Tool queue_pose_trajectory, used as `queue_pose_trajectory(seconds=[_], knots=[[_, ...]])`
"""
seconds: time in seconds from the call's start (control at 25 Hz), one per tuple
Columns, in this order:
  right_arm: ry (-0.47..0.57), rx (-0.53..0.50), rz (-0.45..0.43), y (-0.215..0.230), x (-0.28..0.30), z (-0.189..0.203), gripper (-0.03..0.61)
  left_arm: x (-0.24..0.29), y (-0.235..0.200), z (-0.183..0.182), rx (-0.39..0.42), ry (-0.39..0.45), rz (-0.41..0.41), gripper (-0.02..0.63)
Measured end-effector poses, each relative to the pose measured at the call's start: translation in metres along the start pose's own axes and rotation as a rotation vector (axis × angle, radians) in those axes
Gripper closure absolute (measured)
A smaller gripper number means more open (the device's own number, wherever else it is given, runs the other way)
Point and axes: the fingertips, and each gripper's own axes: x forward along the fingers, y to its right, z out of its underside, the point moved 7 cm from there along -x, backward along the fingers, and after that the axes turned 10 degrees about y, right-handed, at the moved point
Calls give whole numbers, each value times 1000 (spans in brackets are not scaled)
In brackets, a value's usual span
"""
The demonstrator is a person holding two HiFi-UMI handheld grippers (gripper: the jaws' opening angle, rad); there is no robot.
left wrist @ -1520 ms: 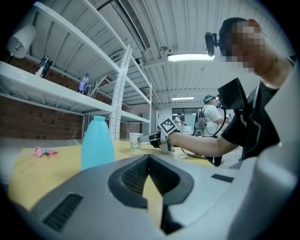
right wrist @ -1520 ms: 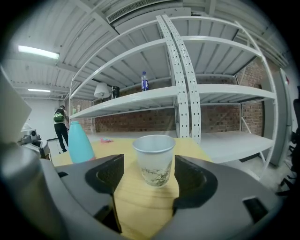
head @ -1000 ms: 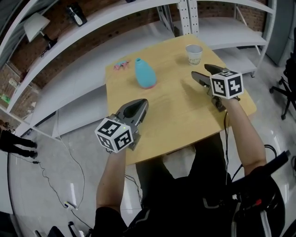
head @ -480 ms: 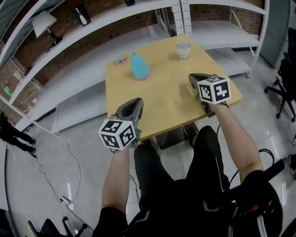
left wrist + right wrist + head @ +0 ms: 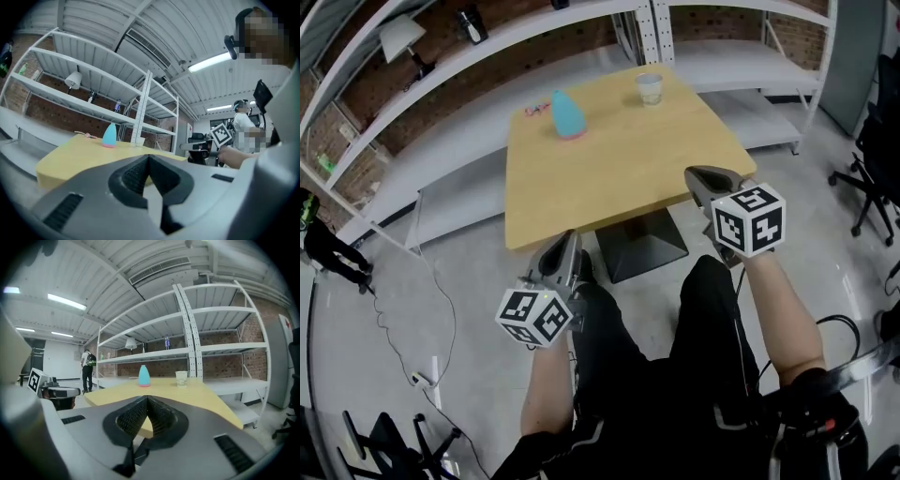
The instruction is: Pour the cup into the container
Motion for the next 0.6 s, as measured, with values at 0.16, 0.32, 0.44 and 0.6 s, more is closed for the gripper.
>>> queue_pose_trajectory(seconds=[0.16,0.32,0.44,0.6], knots=[[25,-9,-16,-21,-55,-1,577,-27,52,0,23,-10,-30,612],[60,-29,10,-37,-120,-1,577,-50,106,-19,87,-4,-15,612],[79,-28,1,-58,-170,-1,577,-79,146,-29,114,-7,-15,612],[92,4,5,-83,-241,7,577,-126,203,-22,122,-17,-3,612]])
